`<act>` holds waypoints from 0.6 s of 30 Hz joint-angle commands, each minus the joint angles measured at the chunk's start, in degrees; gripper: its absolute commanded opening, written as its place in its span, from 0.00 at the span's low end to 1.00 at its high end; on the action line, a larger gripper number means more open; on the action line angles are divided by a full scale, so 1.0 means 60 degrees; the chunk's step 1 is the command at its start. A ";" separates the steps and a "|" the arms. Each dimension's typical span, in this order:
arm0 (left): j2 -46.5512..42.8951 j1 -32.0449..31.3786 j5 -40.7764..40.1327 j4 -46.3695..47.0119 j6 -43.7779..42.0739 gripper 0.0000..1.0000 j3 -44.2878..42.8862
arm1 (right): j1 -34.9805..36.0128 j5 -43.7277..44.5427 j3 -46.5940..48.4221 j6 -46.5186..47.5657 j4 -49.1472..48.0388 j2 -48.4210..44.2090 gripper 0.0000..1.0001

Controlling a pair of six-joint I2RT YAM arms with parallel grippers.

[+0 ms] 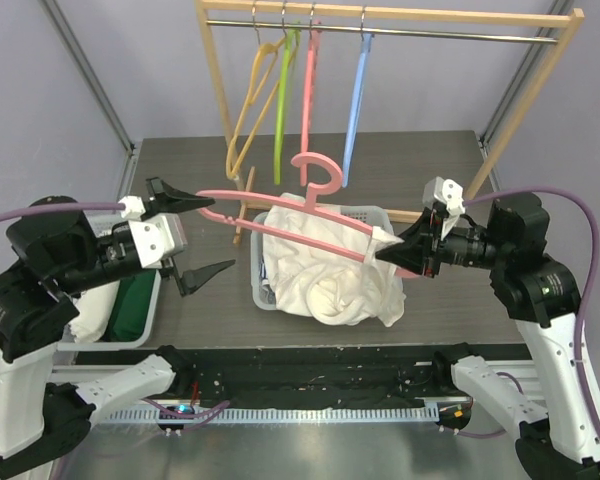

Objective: Remove the tank top from the hanger

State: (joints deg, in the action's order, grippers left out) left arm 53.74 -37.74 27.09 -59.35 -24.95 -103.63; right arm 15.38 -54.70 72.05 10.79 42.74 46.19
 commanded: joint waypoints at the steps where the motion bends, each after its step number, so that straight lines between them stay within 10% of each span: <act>1: 0.0726 0.0049 0.0201 0.0210 -0.0586 1.00 0.0031 | 0.0220 -0.0214 0.0823 0.1088 0.0713 0.0474 0.01; 18: 0.1986 0.0049 0.0538 0.0416 -0.1774 0.93 0.0339 | 0.0894 0.0342 0.1468 0.2377 0.1651 0.0797 0.01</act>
State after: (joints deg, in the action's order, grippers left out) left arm 66.06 -37.71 28.16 -56.99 -34.02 -97.73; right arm 20.18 -53.19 78.15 22.92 53.47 50.70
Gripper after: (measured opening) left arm 0.977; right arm 0.163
